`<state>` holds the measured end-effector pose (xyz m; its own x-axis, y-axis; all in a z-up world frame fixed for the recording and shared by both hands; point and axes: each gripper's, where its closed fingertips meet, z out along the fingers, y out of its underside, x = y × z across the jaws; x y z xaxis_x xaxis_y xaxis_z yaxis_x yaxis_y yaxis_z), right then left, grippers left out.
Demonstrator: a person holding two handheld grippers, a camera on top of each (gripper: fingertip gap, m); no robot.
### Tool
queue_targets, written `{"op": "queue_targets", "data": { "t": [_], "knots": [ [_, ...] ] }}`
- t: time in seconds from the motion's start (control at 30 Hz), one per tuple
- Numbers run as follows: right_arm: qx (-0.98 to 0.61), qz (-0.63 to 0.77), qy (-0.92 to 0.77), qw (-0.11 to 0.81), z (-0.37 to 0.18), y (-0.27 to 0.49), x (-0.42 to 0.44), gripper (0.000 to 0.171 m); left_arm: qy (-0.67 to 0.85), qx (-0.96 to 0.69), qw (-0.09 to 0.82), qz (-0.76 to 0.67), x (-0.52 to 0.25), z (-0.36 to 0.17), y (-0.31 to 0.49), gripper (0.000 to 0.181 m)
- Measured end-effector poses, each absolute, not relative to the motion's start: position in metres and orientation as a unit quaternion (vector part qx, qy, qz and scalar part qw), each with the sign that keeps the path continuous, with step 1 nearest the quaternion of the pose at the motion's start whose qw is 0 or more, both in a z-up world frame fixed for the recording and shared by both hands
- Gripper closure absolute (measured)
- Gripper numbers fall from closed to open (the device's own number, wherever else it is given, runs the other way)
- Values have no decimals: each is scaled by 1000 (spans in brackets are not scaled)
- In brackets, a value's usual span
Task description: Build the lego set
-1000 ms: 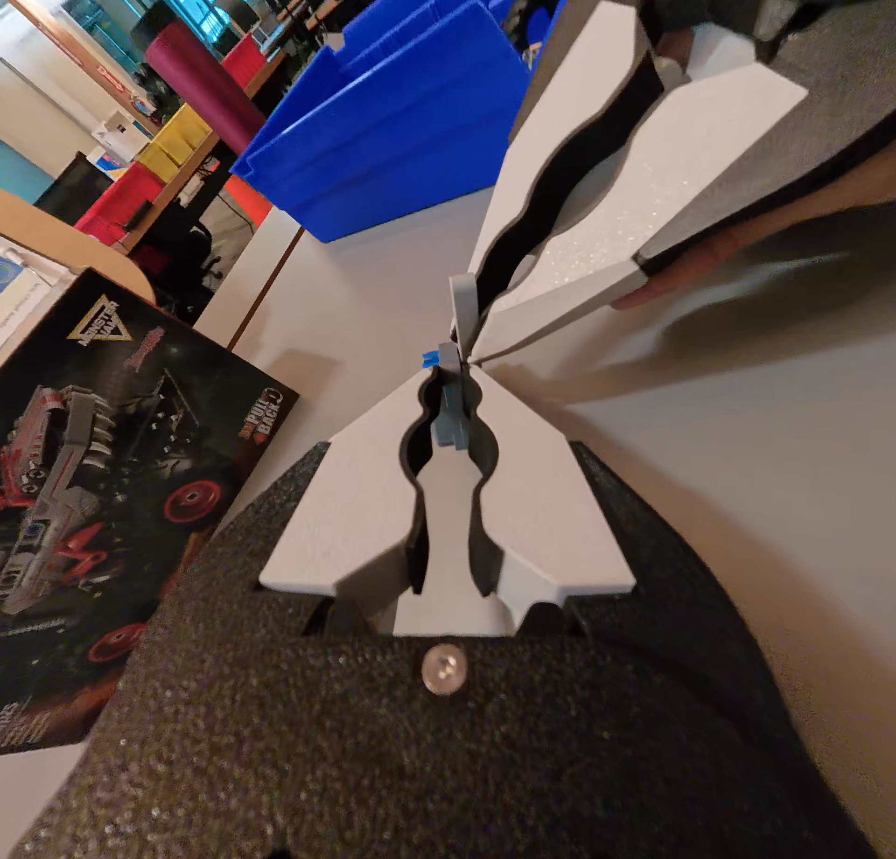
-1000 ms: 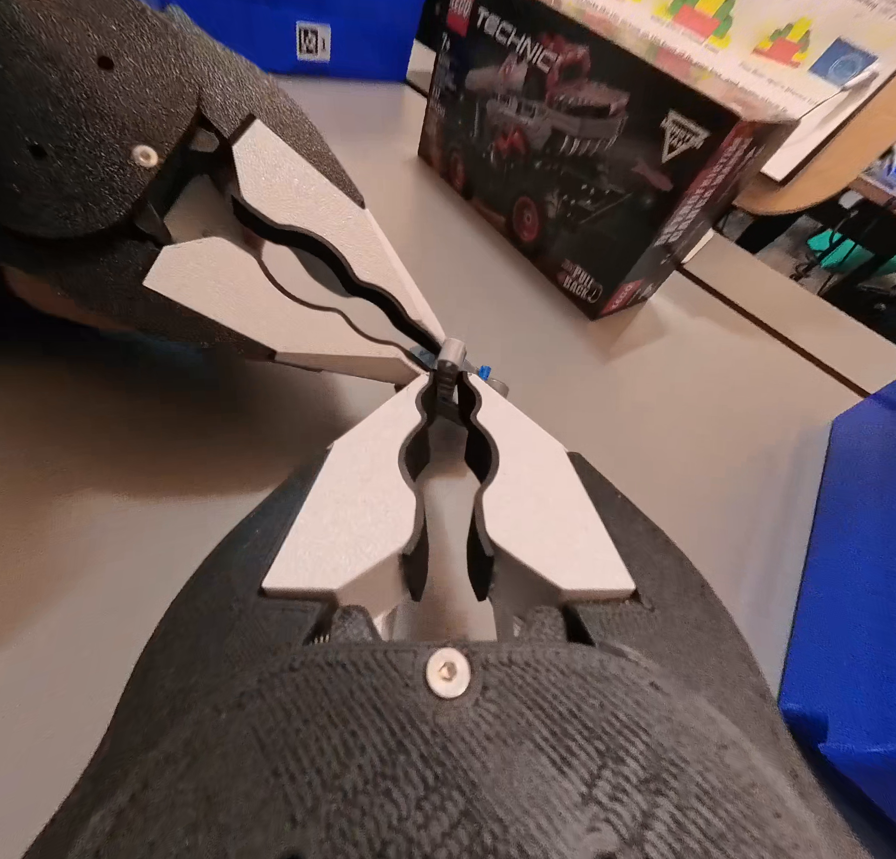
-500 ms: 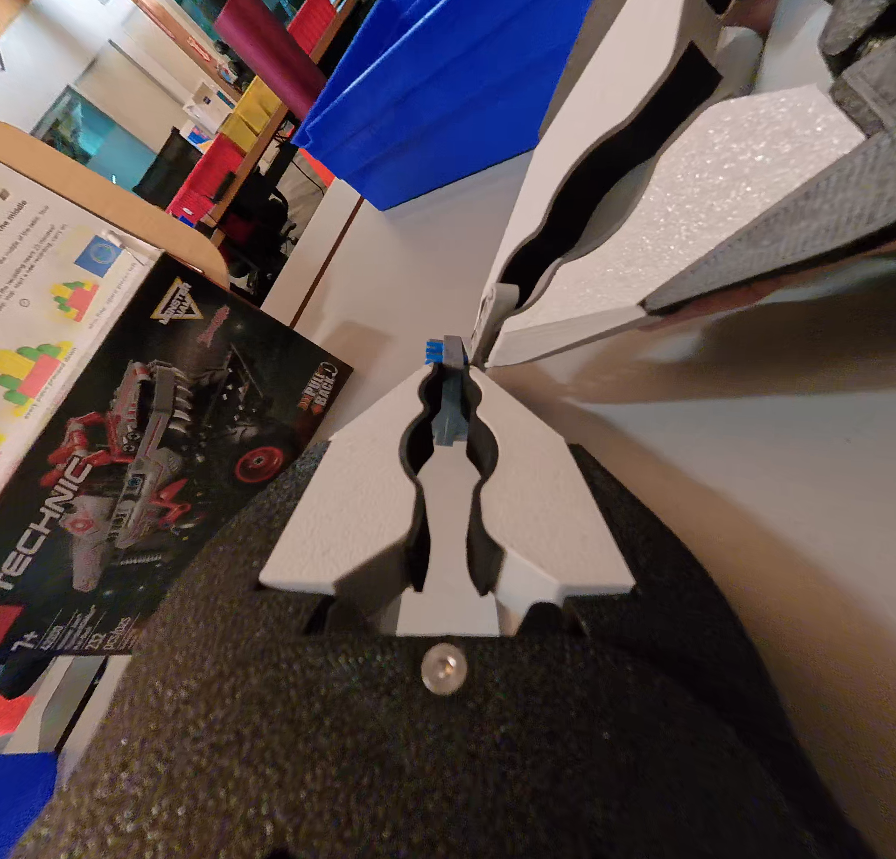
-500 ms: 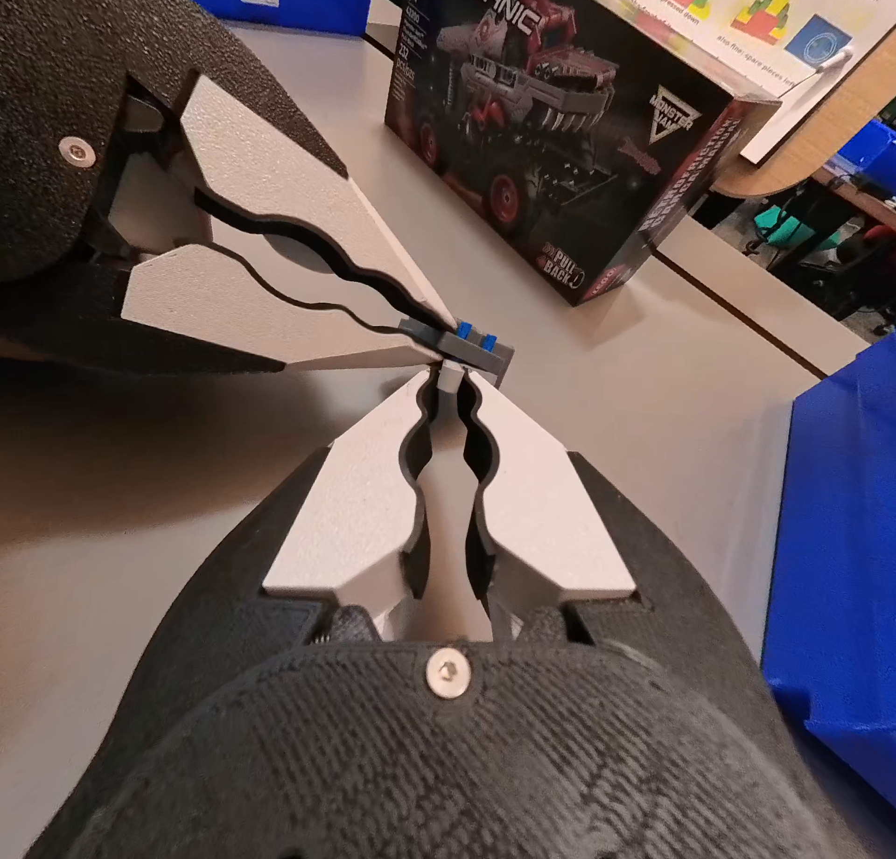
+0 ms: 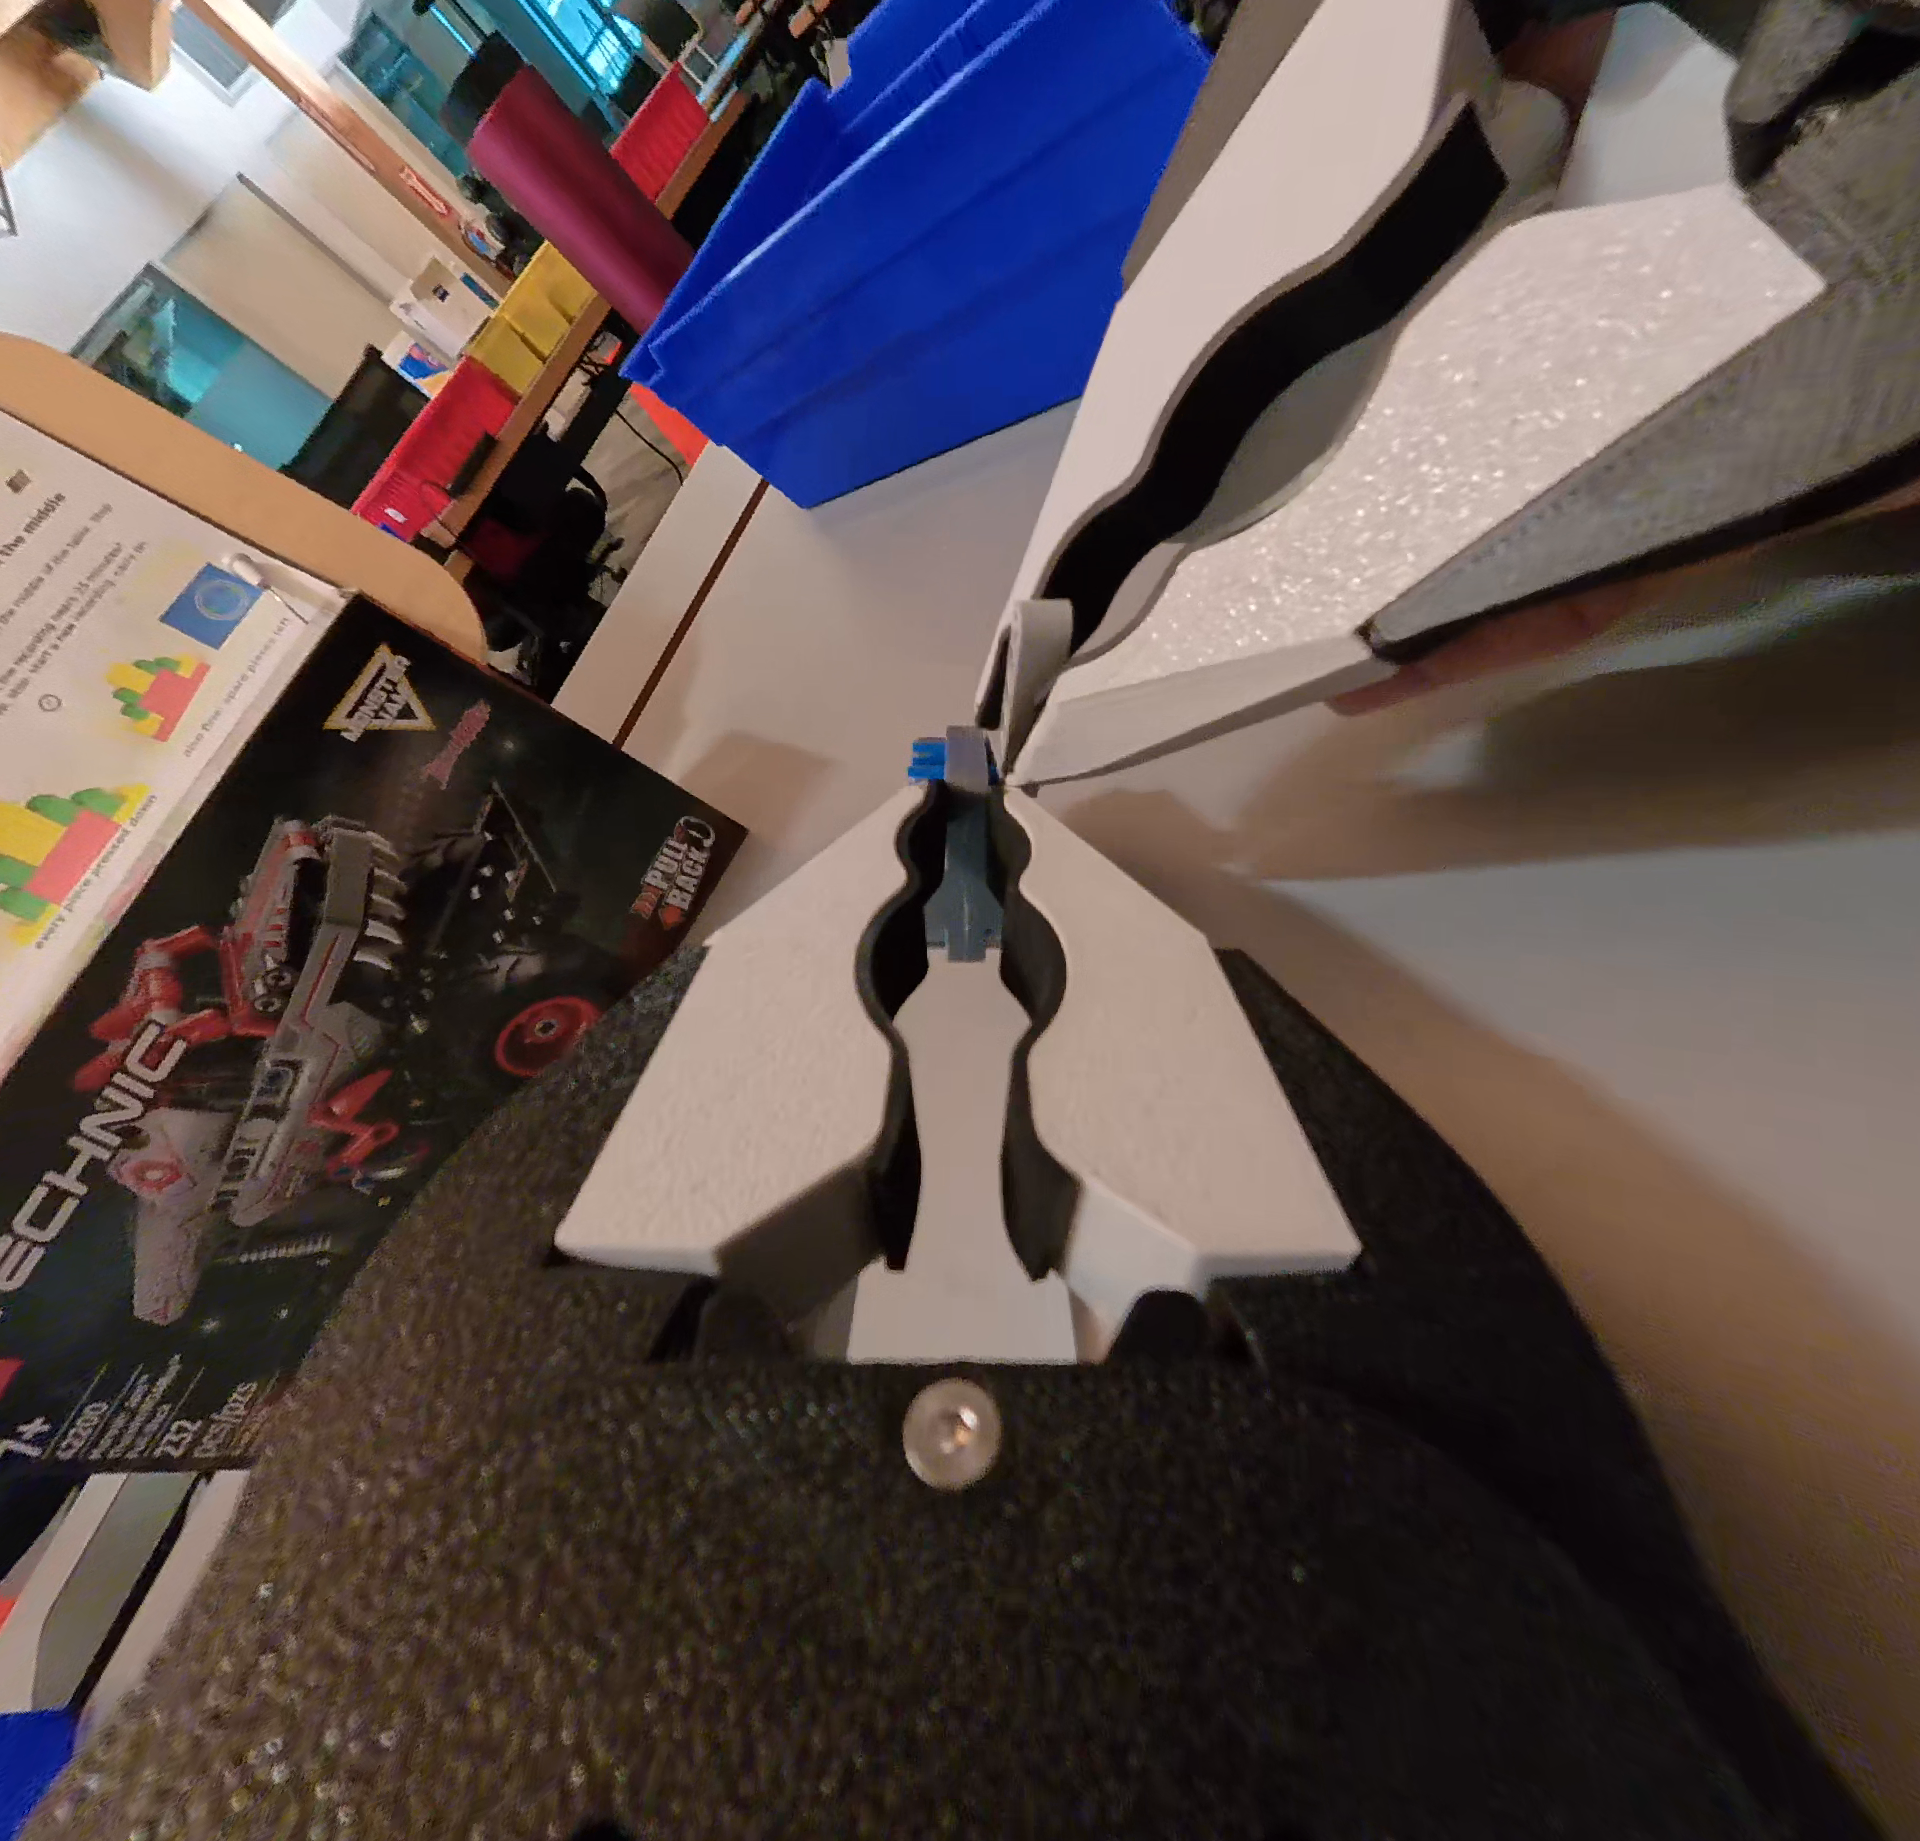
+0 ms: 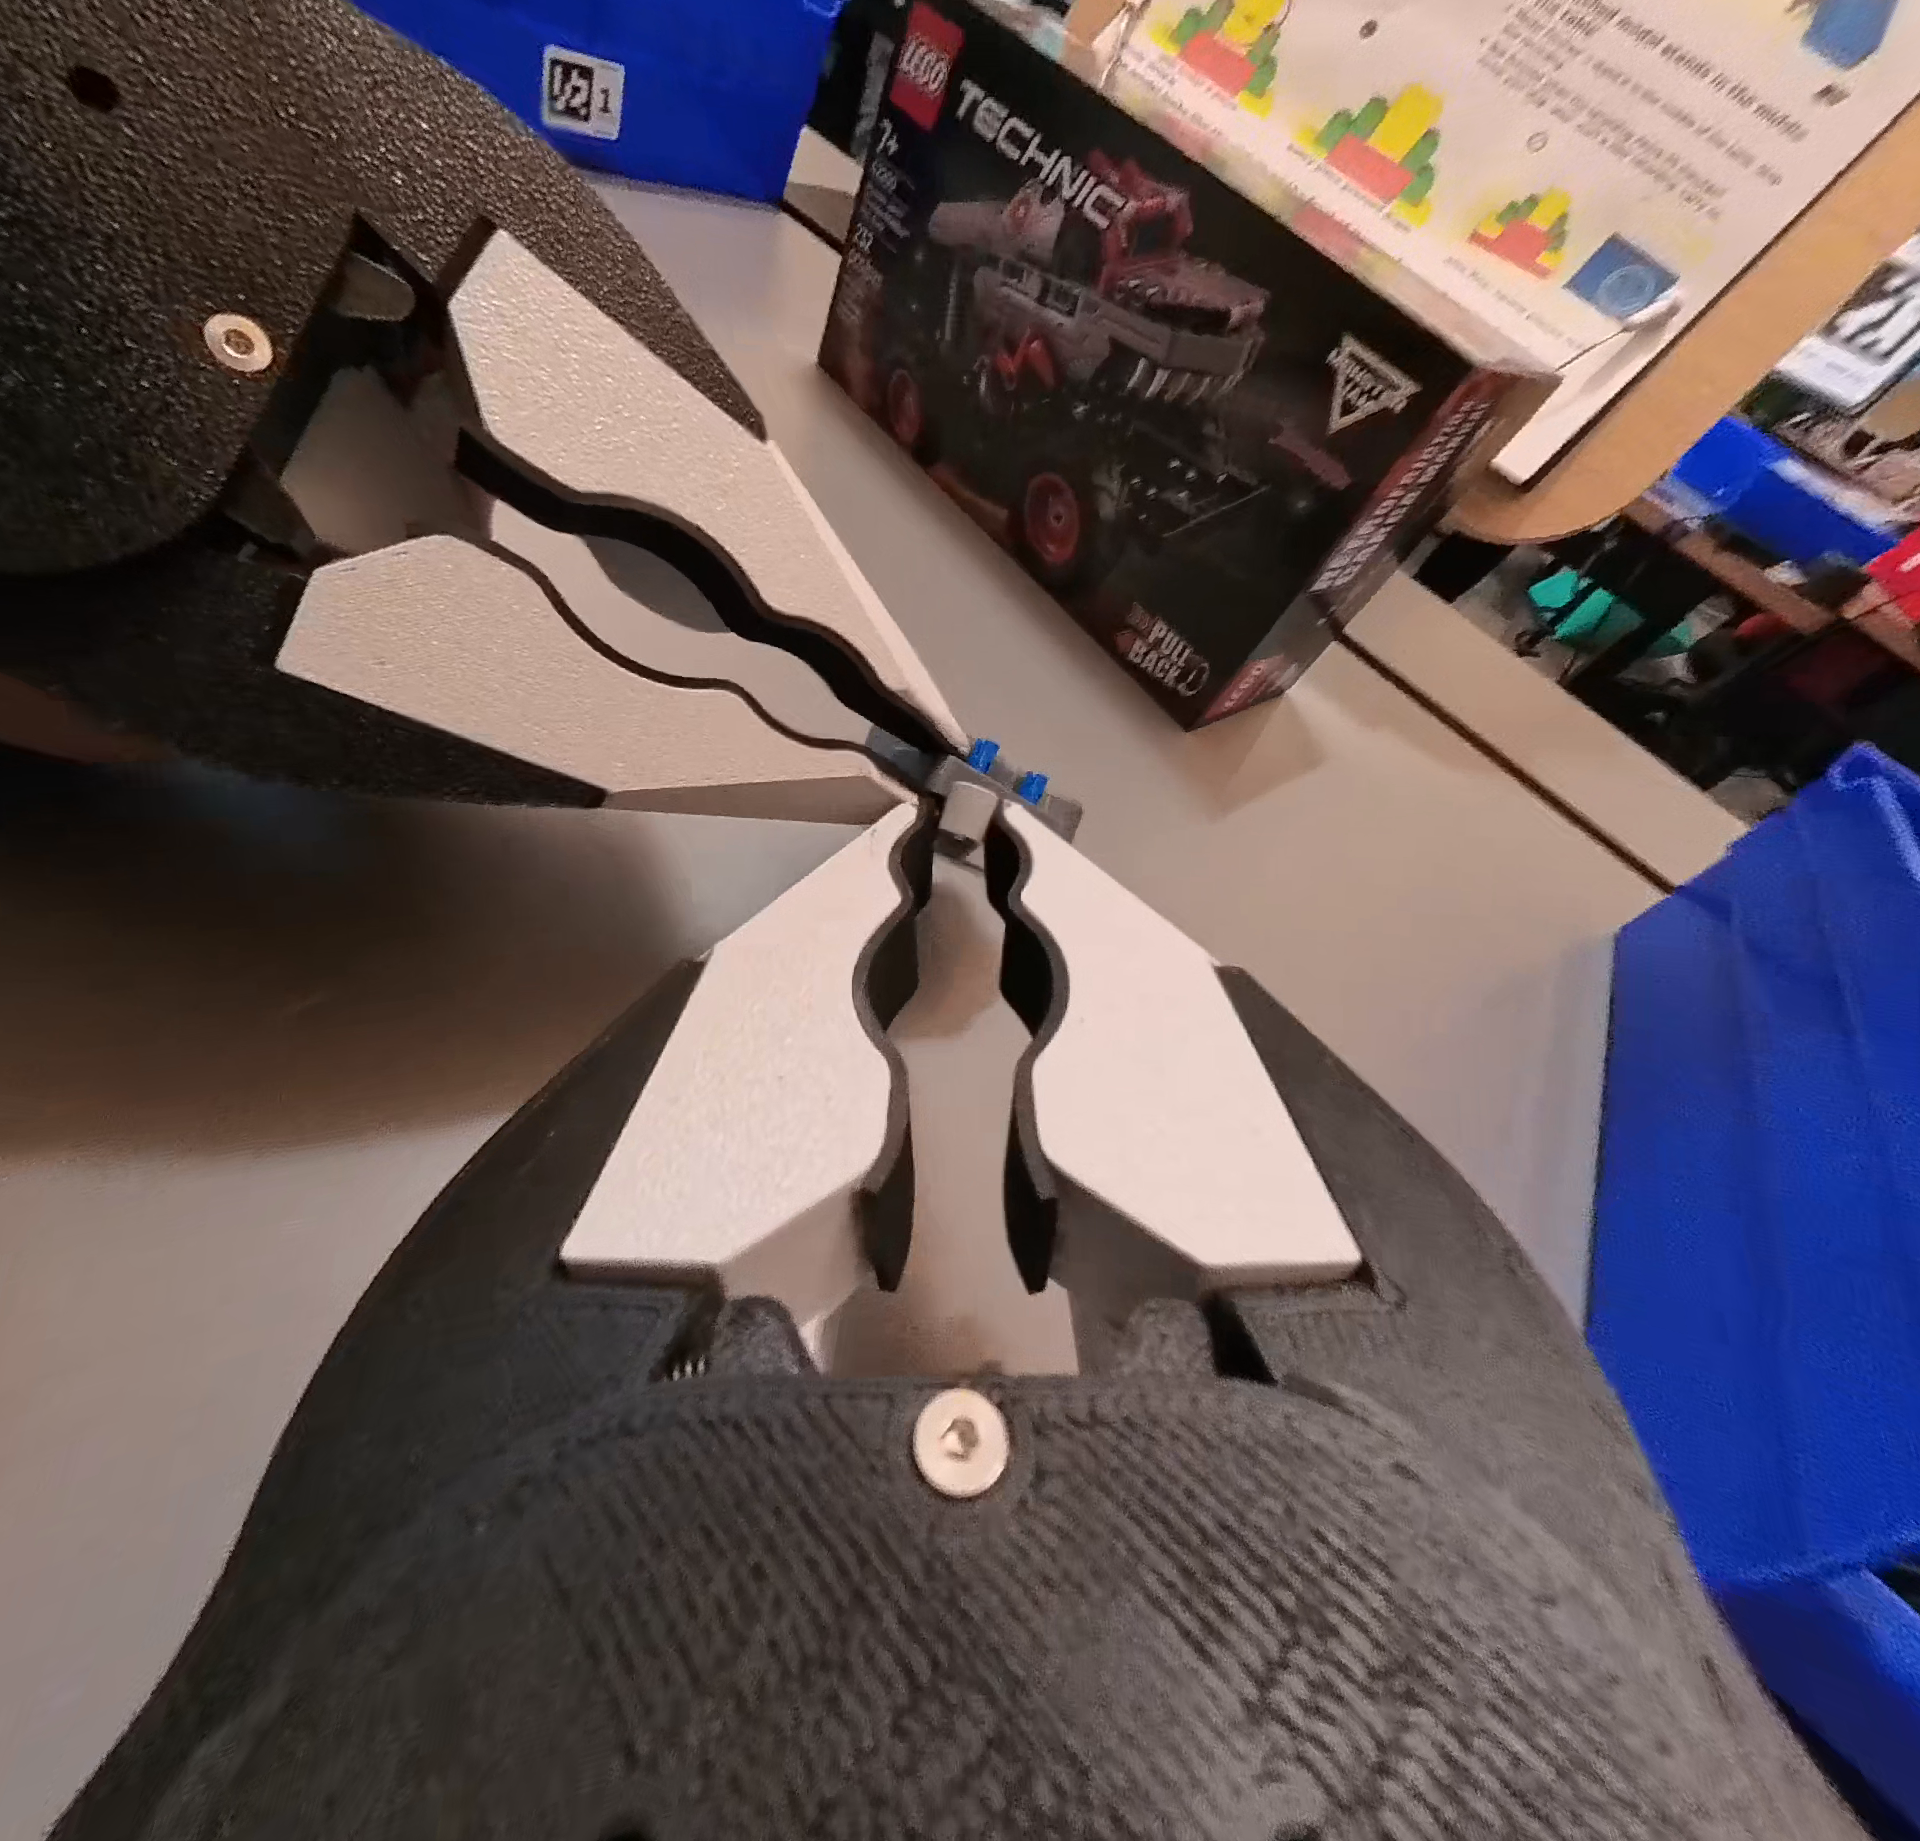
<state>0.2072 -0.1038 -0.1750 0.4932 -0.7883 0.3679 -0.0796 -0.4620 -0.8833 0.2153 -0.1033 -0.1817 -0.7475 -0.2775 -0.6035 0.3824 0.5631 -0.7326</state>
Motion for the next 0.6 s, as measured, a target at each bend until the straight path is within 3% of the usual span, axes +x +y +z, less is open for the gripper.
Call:
{"op": "queue_targets", "data": {
  "t": [0.03, 0.6],
  "knots": [
    [-756, -394, 292, 434, -178, -102, 207, 163, 812, 33, 349, -467, 215, -183, -102, 176],
    [-766, -385, 308, 413, -185, -103, 208, 163, 812, 14, 374, -448, 220, -182, -98, 176]
  ]
}}
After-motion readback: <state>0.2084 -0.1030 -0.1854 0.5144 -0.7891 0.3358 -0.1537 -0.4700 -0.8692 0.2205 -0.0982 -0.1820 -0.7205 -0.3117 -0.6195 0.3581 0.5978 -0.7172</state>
